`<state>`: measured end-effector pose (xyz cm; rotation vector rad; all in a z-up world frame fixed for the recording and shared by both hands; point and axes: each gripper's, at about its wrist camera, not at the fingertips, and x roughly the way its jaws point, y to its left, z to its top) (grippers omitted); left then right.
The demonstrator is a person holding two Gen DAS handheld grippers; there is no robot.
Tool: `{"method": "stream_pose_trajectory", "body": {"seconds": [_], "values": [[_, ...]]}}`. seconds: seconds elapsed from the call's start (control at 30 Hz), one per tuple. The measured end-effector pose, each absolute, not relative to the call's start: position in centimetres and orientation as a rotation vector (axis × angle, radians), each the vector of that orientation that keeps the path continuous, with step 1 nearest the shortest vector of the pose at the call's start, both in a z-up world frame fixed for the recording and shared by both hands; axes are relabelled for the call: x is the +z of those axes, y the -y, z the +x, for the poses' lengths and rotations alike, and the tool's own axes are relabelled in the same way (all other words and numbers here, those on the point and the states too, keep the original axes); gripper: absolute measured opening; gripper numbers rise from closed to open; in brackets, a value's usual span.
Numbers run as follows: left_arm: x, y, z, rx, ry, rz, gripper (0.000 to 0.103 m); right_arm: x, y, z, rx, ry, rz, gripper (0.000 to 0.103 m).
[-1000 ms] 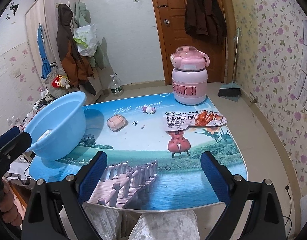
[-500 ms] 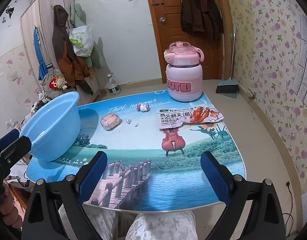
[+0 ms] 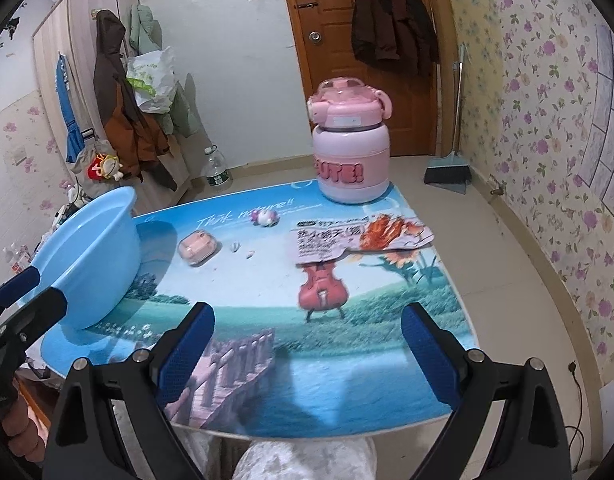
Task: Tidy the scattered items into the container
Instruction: 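Withdraw both grippers from the basin toward the crayfish snack bag, then reach the left gripper to the crayfish snack bag beside the pink bottle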
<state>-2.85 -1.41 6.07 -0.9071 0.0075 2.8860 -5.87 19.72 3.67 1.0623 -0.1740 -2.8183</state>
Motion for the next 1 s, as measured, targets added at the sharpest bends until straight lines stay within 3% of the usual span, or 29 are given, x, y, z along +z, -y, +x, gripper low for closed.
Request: {"method": "stream_pose_trajectory", "body": {"seconds": [1.0], "values": [[1.9, -7.0, -13.8, 2.704, -0.051, -1.063, 0.103, 1.9, -27.4, -15.8, -2.765, 0.339, 1.115, 0.096]]}}
